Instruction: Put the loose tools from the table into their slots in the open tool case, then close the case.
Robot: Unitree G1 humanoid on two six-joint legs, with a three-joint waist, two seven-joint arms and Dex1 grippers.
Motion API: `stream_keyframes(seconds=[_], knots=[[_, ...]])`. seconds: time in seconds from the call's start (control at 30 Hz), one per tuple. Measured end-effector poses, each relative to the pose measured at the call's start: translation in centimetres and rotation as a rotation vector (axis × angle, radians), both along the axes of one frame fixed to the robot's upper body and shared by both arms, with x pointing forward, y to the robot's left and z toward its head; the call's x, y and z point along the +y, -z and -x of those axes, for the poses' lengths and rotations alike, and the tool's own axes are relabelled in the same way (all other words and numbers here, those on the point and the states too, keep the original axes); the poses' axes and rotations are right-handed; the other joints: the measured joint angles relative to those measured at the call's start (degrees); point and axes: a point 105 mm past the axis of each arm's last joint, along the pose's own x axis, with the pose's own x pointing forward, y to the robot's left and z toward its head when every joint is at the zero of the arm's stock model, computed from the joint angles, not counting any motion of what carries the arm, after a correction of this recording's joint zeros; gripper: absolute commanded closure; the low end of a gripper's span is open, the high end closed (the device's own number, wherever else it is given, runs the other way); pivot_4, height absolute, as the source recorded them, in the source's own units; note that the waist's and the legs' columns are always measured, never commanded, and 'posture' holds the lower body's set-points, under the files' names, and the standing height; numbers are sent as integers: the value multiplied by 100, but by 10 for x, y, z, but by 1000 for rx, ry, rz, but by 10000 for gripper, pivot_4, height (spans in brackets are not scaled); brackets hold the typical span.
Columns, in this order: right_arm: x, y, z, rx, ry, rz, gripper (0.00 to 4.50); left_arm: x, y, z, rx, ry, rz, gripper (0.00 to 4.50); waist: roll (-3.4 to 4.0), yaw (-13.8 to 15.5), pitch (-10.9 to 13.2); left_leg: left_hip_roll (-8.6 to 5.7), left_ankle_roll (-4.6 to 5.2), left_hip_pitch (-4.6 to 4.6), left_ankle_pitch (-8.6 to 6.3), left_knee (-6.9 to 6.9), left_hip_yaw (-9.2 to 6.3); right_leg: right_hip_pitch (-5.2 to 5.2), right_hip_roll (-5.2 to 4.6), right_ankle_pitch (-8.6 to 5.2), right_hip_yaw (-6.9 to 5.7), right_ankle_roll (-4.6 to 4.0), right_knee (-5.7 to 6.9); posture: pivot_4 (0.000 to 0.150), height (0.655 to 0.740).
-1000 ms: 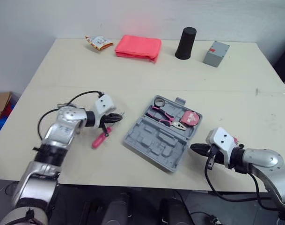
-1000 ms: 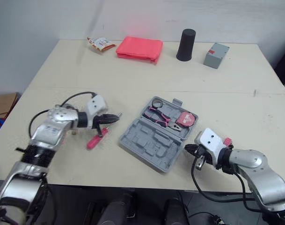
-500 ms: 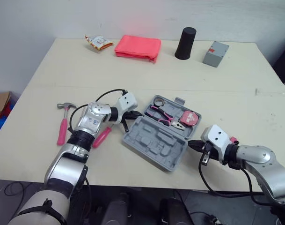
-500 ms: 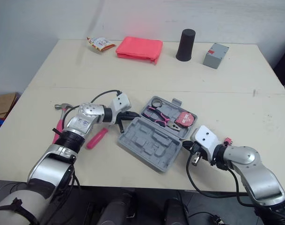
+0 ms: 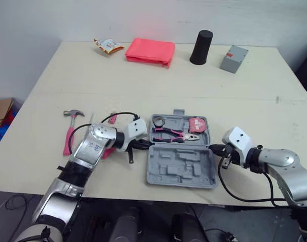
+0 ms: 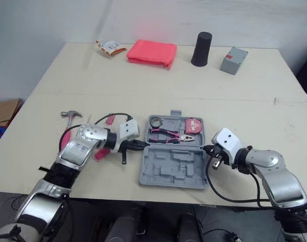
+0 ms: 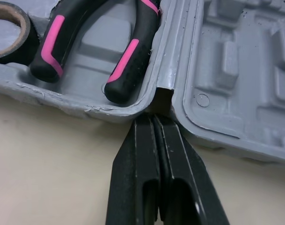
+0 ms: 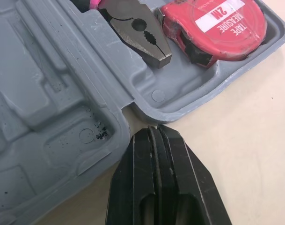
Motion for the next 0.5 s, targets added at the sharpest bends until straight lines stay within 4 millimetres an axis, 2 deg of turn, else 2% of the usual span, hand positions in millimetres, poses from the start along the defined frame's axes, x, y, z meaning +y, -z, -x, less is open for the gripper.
stream_keyframes(seconds=[0.2,0.3,0.4,0.5], knots=[[-1,-1,0,-3,-22,12,45000,2,1,4,-32,-52,-7,44656,0,-1,0,0,0,2,-1,-1,-1,3,-2,0,-2,0,-2,1500,7355],[-4,-3,2,-6,-42,40,45000,11,1,5,-51,-91,-8,44656,0,-2,0,0,0,1,-1,-5,-2,2,-2,0,-3,0,-5,1500,7355],[-25,-12,7,-10,-4,56,45000,41,-12,1,-82,-209,32,44656,0,-13,1,3,-1,0,-1,-8,-2,-1,-1,0,-3,0,-8,1500,7355],[-46,-29,13,-33,40,47,45000,72,-38,5,-160,-294,79,44656,1,-9,0,3,-1,4,-1,-11,-3,7,-2,0,-3,0,-20,1500,7355]])
